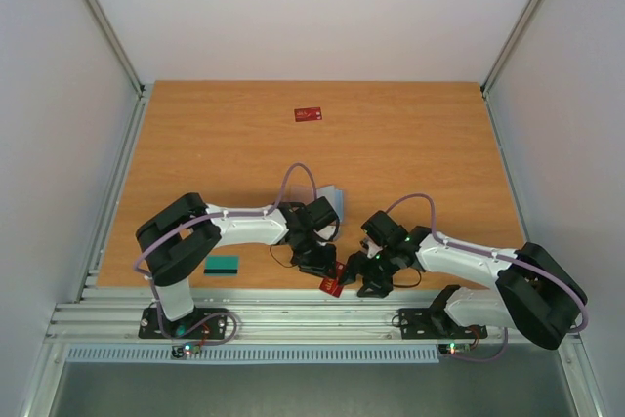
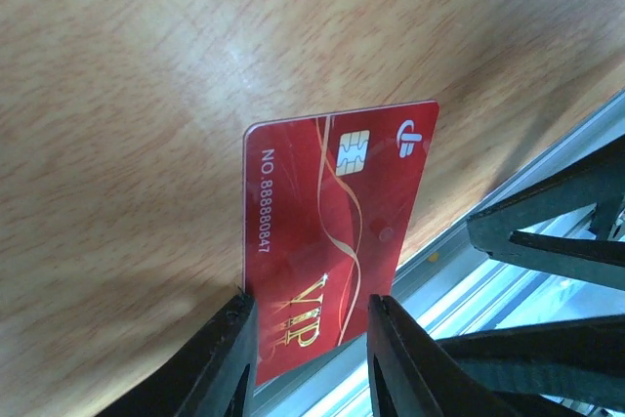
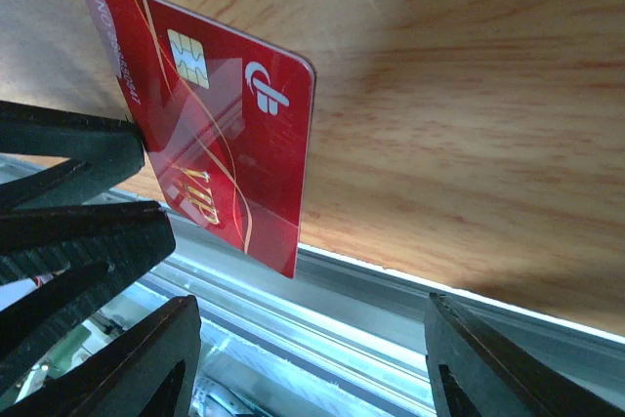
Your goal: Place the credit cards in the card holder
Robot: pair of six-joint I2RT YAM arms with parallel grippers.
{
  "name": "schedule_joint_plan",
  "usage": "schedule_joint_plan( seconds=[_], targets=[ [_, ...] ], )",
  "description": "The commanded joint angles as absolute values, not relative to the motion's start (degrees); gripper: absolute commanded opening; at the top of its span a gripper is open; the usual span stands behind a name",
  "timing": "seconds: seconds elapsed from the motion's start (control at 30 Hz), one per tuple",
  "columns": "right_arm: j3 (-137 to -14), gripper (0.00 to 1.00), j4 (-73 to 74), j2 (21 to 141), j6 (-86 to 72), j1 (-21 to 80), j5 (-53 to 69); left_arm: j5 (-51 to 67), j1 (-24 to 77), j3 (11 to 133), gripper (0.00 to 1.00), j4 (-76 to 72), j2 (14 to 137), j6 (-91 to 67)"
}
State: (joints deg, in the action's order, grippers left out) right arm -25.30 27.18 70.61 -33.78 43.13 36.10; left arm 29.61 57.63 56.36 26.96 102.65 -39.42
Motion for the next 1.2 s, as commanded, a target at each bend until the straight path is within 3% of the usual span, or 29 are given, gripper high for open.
schedule_joint_plan(
  seconds=[0.0, 0.63, 1.17],
  targets=[
    [-23.78, 0.64, 22.31, 70.75, -36.84, 43.91, 37.02, 29.15, 58.27, 55.25, 0.33, 25.83, 105.42, -40.01],
    [-16.99, 0.56, 6.56, 73.61, -44.02, 45.75, 36.20, 33.85, 58.27, 52.46, 0.28, 22.26, 105.29, -43.50],
    [-15.24, 0.33, 5.24, 68.16, -44.70, 45.79, 33.63, 36.92, 58.28, 48.48, 0.25, 16.52, 104.72, -46.88]
  ],
)
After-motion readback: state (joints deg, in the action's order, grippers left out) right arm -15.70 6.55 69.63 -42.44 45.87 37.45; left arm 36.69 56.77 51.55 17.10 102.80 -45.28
